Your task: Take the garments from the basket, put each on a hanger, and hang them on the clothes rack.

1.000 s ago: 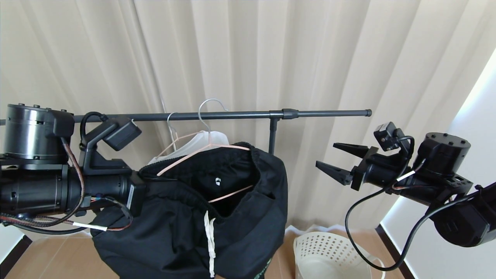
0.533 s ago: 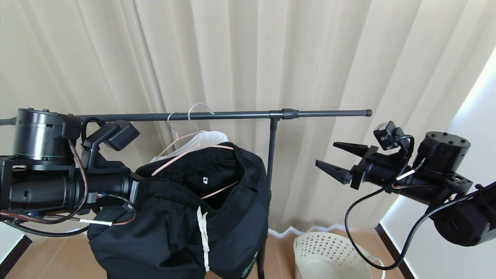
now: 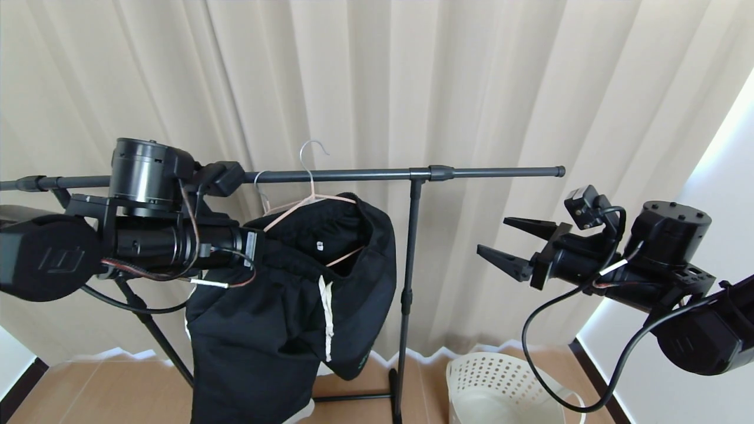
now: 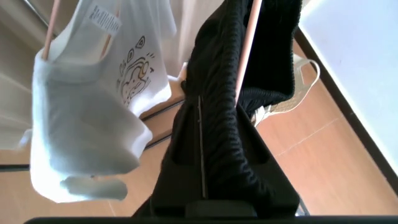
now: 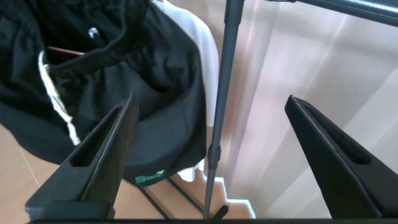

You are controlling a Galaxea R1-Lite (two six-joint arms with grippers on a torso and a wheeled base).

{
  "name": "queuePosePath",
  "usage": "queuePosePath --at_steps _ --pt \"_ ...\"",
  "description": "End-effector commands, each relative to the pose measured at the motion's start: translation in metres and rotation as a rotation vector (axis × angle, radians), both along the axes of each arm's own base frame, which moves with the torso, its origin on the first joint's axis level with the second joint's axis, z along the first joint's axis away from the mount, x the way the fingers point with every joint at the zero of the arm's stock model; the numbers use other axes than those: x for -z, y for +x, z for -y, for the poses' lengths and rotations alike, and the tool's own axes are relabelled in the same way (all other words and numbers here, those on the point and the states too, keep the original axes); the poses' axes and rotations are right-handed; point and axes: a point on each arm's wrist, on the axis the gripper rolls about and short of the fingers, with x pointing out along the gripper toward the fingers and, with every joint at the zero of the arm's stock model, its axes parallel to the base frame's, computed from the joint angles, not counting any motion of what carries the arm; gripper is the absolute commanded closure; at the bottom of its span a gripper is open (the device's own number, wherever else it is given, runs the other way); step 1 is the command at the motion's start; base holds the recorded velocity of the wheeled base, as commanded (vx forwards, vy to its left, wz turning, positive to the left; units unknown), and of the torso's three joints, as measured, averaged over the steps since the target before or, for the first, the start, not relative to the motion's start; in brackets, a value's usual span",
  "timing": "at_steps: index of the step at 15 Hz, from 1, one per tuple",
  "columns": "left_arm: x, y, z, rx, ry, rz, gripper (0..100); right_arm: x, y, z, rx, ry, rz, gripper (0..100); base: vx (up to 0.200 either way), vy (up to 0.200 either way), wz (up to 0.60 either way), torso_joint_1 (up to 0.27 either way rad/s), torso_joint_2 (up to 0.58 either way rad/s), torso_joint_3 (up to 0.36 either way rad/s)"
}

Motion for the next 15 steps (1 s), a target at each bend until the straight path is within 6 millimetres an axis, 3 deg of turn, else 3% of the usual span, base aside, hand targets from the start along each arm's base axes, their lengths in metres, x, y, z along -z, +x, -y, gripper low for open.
queuePosePath --at_steps 1,6,15 --pt "0.019 0.028 0.013 -0.027 0.028 -0.039 100 0.001 0.001 0.0 0.0 -0.001 -0.003 0 0.0 0.0 0.0 0.0 0.0 0.0" --pt "0.031 0.052 0.022 -0.078 -0.004 -0.077 100 0.005 0.003 0.0 0.0 -0.002 -0.012 0 0.0 0.0 0.0 0.0 0.0 0.0" --pt "0.043 0.057 0.026 -0.074 0.004 -0.105 100 0.006 0.003 -0.001 -0.003 -0.004 -0.015 0 0.0 0.0 0.0 0.0 0.0 0.0"
